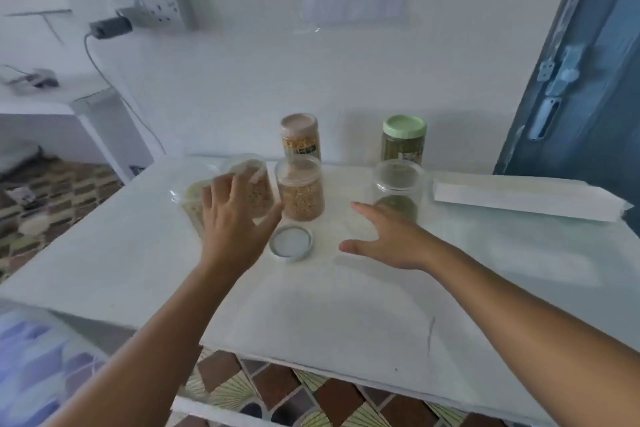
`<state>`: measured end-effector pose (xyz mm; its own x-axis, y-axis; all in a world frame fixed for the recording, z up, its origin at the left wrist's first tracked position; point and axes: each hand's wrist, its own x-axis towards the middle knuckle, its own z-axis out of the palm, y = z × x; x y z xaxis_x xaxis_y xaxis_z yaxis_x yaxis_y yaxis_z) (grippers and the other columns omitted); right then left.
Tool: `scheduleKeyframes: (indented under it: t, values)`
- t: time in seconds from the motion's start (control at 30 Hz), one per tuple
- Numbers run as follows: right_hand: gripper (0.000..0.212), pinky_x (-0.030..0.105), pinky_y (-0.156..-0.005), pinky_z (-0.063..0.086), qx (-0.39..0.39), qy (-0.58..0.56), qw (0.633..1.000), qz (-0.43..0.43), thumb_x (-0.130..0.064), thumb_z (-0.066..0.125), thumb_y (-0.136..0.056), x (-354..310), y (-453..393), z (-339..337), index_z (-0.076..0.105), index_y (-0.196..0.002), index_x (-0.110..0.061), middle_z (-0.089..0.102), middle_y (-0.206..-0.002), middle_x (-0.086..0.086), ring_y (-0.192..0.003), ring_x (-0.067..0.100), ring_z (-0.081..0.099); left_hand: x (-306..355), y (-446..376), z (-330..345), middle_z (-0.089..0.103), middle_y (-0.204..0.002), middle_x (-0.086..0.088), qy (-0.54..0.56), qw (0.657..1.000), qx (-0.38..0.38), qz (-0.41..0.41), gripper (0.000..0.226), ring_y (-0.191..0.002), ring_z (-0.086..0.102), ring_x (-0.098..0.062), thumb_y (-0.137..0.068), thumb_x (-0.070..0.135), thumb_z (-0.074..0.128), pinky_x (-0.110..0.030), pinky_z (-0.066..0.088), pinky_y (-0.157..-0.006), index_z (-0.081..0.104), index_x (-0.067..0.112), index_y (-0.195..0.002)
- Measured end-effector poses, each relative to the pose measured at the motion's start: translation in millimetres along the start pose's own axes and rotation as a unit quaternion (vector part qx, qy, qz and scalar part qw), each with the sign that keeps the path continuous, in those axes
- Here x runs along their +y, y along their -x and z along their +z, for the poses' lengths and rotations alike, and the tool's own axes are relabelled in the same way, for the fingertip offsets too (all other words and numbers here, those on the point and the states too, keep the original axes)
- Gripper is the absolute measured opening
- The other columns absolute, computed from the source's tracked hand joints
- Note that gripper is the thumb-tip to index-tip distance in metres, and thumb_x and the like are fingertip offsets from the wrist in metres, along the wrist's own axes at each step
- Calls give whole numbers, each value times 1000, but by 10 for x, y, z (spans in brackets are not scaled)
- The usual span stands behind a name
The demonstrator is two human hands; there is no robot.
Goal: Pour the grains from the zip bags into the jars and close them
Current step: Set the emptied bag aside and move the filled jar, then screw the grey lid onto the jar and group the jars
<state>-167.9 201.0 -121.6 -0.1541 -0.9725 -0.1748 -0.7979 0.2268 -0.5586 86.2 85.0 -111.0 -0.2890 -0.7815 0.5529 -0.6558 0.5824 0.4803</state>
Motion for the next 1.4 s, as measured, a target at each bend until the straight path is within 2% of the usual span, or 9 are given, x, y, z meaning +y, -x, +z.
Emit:
scheduleKeyframes:
  t: [0.2, 0.27, 0.33, 0.47, 0.73, 0.9, 1.03, 1.27, 1.4]
  values:
    - [113, 43, -115, 36, -13, 25, 999, 43, -78, 73, -76, -711, -715, 599, 21, -164, -30, 33, -161, 12, -148, 32, 35, -865, -432, -399, 21, -154, -15, -20, 994, 38, -103, 111, -141, 17, -34, -75, 64, 82, -59, 16, -122, 22, 23, -159]
    - [120, 44, -113, 38, -17, 48, 996, 77, -83, 74, -69, -789, -840, 758, 23, -162, -28, 35, -157, 13, -145, 34, 35, -1049, -548, -488, 22, -157, -13, 4, 992, -16, -128, 124, -146, 18, -32, -69, 70, 83, -54, 15, -123, 15, 23, -162]
    - [120, 46, -111, 38, -15, 80, 991, 106, -87, 73, -64, -839, -892, 898, 27, -158, -28, 35, -153, 12, -143, 35, 32, -1210, -635, -532, 30, -160, -7, 94, 977, -102, -162, 131, -148, 29, -28, -64, 68, 87, -45, 28, -120, 13, 25, -163]
    - [110, 45, -107, 40, 24, 97, 986, 133, -83, 75, -65, -915, -929, 1017, 36, -152, -29, 37, -146, 7, -137, 33, 34, -1458, -689, -477, 53, -142, 6, 221, 941, -191, -169, 112, -124, 58, -12, -62, 50, 96, -25, 46, -93, 32, 36, -153]
    - [101, 34, -102, 44, 89, -37, 993, 66, -54, 92, -62, -1166, -888, 862, 40, -147, -35, 37, -133, -5, -125, 14, 46, -1486, -702, -444, 61, -120, 20, 279, 927, -221, -115, 92, -107, 63, 3, -65, 40, 98, -18, 49, -79, 41, 40, -138]
    - [109, 27, -99, 37, 146, -45, 988, -6, -42, 96, -66, -1432, -873, 576, 34, -154, -25, 35, -143, -3, -129, 12, 40, -1422, -707, -412, 62, -129, 16, 275, 920, -267, -84, 94, -114, 64, -4, -64, 45, 98, -31, 56, -91, 40, 42, -138]
    - [105, 25, -97, 40, 193, -52, 979, -42, -44, 98, -62, -1529, -846, 322, 40, -147, -25, 44, -136, -5, -122, 10, 47, -1380, -714, -395, 62, -130, 15, 288, 913, -280, -69, 93, -114, 63, -1, -64, 41, 99, -28, 55, -91, 40, 41, -136]
    - [110, 31, -89, 52, 129, -11, 989, -65, -46, 98, -62, -1758, -950, 83, 35, -149, -24, 55, -125, -7, -109, 13, 58, -1293, -731, -346, 62, -133, 19, 301, 897, -322, -40, 99, -121, 62, -2, -60, 45, 100, -39, 55, -104, 41, 41, -139]
    - [118, 31, -106, 45, 86, -13, 994, -69, -54, 100, -52, -1838, -1020, 4, 41, -150, -27, 44, -136, -8, -126, 12, 48, -1268, -726, -314, 61, -134, 22, 316, 891, -325, -35, 102, -127, 57, 1, -56, 50, 100, -42, 53, -107, 42, 43, -140]
